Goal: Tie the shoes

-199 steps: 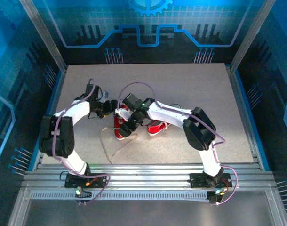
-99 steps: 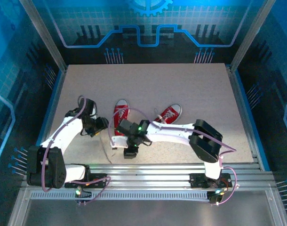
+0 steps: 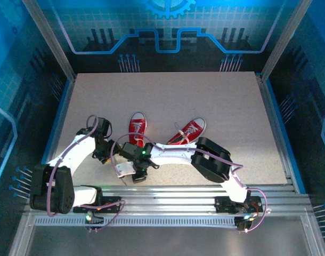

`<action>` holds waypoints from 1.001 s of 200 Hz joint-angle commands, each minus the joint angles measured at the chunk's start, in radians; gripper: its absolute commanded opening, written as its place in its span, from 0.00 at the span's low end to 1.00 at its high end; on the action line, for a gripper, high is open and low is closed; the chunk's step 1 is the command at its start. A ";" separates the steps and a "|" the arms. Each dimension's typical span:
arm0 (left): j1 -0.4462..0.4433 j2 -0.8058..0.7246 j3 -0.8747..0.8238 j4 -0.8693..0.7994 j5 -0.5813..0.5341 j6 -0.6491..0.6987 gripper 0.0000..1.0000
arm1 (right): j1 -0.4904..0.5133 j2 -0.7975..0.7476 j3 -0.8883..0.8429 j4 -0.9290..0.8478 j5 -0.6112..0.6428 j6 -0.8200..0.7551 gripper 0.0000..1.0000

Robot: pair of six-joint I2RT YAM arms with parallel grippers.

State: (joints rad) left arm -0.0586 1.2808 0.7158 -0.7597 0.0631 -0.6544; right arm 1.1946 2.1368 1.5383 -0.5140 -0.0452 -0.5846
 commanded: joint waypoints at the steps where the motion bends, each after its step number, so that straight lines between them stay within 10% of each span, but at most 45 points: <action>1: 0.020 -0.022 -0.016 -0.041 -0.014 -0.009 0.56 | -0.016 0.066 0.056 -0.056 -0.035 -0.011 0.49; 31: 0.034 -0.016 -0.022 -0.045 0.014 0.009 0.56 | -0.028 0.131 0.115 -0.179 -0.038 0.001 0.00; 164: -0.206 0.077 -0.131 0.041 0.027 -0.177 0.41 | -0.268 -0.446 -0.336 0.198 -0.126 0.356 0.00; 200: -0.236 0.113 -0.149 0.087 0.027 -0.172 0.01 | -0.321 -0.490 -0.348 0.218 -0.123 0.428 0.00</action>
State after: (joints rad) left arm -0.2646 1.3499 0.6136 -0.7658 0.0479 -0.8169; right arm 0.9134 1.6962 1.1984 -0.3302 -0.1432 -0.2329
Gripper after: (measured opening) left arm 0.180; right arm 0.055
